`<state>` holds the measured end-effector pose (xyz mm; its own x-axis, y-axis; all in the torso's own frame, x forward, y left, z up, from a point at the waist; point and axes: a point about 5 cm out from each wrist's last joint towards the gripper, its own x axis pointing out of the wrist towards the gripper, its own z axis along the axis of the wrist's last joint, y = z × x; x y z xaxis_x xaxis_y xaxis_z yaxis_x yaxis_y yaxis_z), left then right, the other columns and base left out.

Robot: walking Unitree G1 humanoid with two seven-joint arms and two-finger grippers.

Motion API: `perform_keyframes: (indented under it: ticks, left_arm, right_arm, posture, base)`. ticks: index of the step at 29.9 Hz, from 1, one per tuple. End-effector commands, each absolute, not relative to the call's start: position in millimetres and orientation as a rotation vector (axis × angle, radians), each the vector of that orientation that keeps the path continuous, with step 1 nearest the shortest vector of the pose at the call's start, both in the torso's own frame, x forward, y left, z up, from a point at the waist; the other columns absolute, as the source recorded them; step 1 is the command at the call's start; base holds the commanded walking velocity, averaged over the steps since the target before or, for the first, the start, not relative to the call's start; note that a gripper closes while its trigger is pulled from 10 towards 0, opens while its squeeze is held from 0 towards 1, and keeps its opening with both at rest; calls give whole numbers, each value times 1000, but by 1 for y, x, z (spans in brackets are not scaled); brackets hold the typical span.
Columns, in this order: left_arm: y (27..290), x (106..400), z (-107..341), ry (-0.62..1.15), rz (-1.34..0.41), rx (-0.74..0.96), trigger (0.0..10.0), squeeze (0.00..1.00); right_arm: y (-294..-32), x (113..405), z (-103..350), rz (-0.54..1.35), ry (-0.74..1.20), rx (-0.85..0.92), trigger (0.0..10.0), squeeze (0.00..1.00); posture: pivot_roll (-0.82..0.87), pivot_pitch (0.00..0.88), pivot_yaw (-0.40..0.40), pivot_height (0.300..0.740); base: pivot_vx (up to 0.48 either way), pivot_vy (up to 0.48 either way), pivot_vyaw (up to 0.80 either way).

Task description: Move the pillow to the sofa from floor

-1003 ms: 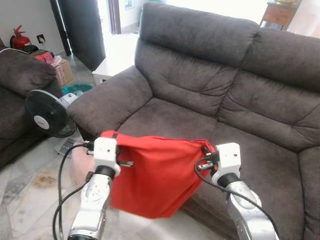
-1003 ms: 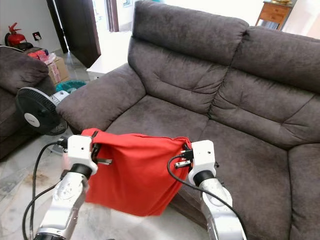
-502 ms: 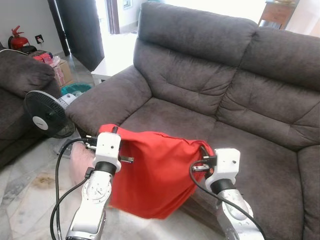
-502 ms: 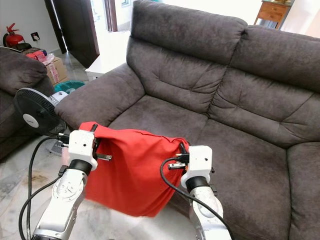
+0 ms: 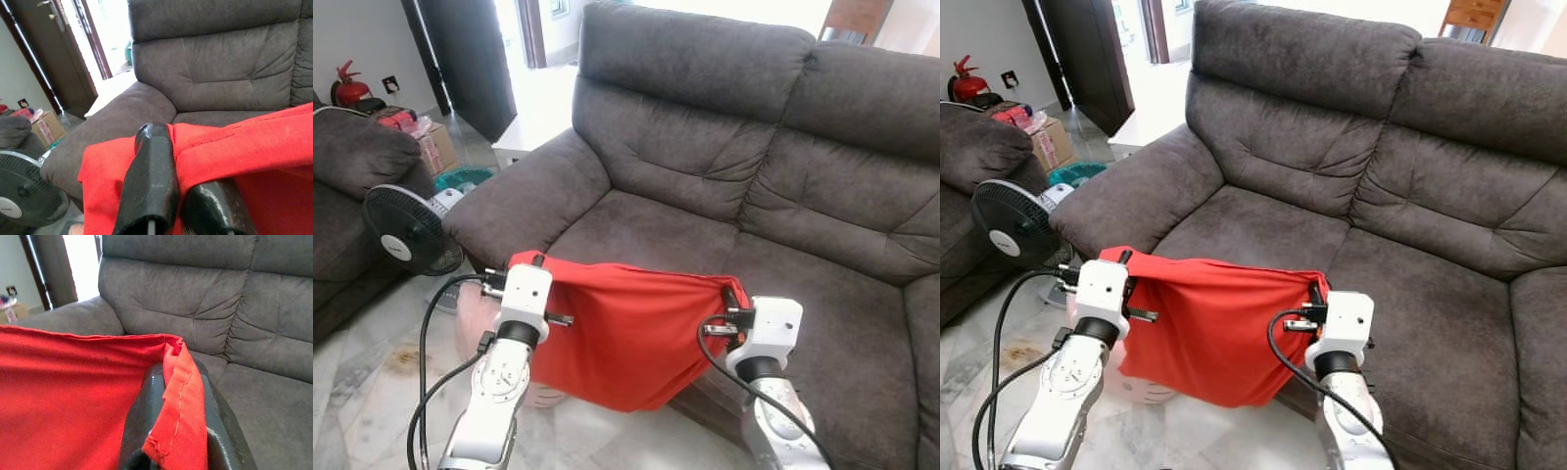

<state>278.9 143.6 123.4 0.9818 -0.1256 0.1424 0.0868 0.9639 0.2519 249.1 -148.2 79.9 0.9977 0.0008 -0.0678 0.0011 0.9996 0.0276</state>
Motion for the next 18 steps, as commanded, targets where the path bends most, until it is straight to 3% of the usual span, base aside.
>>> perform_keyframes:
  ticks: [1,5,18]
  left_arm:
    - [154,286,150,-277,-62,278,10000,0]
    - [159,288,149,-275,-51,283,10000,0]
    - [147,287,143,-269,-80,271,10000,0]
  right_arm:
    - [-179,250,81,-120,54,41,10000,0]
    - [-192,250,79,-166,55,70,10000,0]
    - [-174,256,82,-97,25,118,10000,0]
  posture:
    - [106,0,30,740]
    - [103,0,33,740]
    - [102,0,9,740]
  base:
    - [0,0,0]
    - [0,0,0]
    - [0,0,0]
